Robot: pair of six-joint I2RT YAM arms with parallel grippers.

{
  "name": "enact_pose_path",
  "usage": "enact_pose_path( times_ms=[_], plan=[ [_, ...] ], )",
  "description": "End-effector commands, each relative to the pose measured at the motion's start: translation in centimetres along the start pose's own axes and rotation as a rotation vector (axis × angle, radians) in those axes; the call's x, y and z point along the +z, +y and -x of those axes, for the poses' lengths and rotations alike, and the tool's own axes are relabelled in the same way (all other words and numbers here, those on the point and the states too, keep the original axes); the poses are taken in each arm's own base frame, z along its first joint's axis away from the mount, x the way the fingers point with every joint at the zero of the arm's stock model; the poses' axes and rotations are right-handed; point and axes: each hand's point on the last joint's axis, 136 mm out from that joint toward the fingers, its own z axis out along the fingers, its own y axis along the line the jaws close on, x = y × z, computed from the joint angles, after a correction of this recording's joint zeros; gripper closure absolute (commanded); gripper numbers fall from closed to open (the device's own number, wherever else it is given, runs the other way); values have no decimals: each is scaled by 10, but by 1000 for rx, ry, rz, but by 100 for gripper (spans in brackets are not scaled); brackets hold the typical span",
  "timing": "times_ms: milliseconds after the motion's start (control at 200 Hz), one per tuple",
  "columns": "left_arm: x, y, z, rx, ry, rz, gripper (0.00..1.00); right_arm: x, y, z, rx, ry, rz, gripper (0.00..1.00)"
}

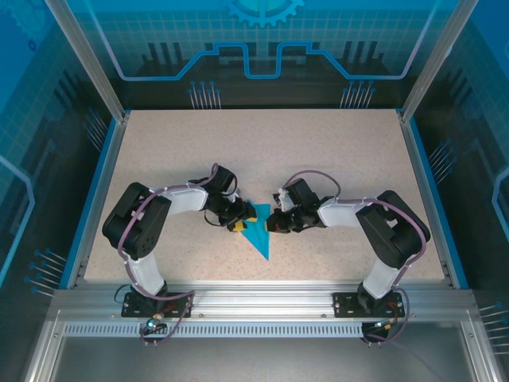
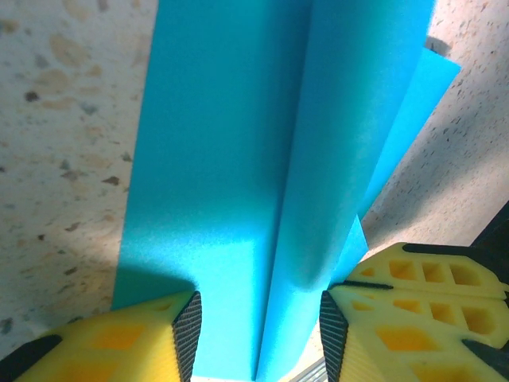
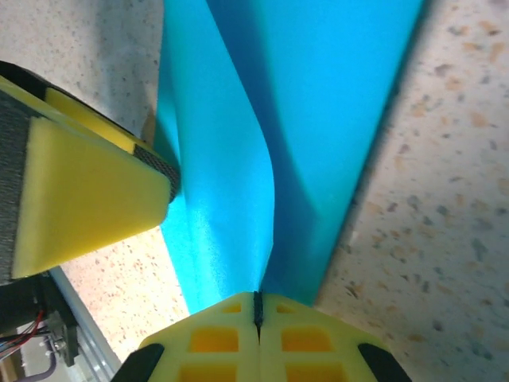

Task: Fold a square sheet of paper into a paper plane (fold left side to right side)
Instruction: Fourth fold the wing at the center of the table.

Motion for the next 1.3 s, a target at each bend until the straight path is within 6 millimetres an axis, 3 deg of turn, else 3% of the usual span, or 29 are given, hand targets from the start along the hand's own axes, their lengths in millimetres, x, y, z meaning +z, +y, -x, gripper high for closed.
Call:
enact_pose_path(
  times_ms=[0,530,915,1296],
  plan=[
    [8,14,-3,-8,14,57,52,-7,-4,3,-20,-5,-56,100],
    [10,17,-4,-10,17,60,52,-3,-11,0,-21,16,-93,100],
    [10,16,-4,-10,18,58,51,-11,9,7,-88,-19,-71,100],
    [9,16,-5,-8,19,59,51,-2,-4,0,-67,16,-111,100]
  ],
)
